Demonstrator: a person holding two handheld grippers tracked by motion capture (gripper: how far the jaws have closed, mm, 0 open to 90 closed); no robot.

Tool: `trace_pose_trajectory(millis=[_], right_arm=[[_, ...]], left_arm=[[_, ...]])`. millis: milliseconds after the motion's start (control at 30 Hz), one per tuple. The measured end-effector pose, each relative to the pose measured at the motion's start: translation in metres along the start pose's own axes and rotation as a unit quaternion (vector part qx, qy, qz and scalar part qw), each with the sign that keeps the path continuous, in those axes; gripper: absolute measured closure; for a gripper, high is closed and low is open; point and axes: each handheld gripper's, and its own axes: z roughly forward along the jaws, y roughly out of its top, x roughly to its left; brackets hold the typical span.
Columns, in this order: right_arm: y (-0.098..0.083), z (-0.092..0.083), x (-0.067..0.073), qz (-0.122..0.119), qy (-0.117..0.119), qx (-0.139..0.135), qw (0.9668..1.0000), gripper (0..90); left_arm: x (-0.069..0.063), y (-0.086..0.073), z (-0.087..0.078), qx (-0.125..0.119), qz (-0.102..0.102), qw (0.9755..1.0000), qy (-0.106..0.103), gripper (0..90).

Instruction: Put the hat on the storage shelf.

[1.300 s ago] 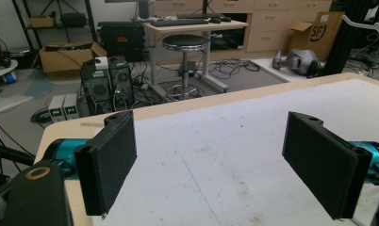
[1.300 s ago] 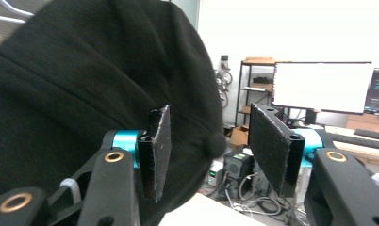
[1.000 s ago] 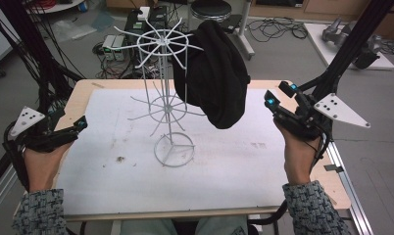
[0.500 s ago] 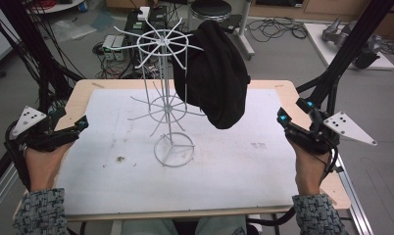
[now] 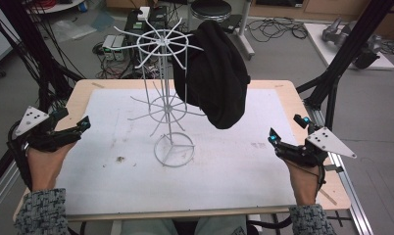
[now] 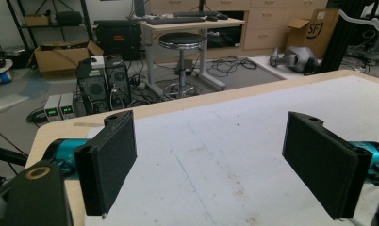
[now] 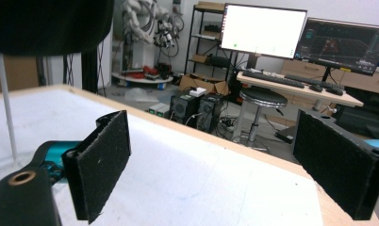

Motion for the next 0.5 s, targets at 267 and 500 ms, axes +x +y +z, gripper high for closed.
trace_pose_trajectory(millis=[267, 500], right_arm=[[-0.019, -0.001, -0.002, 0.029, -0.006, 0.01, 0.9995, 10.8], [-0.026, -0.002, -0.003, 0.036, -0.011, 0.018, 0.9991, 10.8]], left_arm=[[-0.001, -0.001, 0.001, 0.002, -0.001, 1.0, -0.001, 18.4], [-0.001, 0.0, 0.001, 0.0, 0.0, 1.0, -0.004, 18.4]])
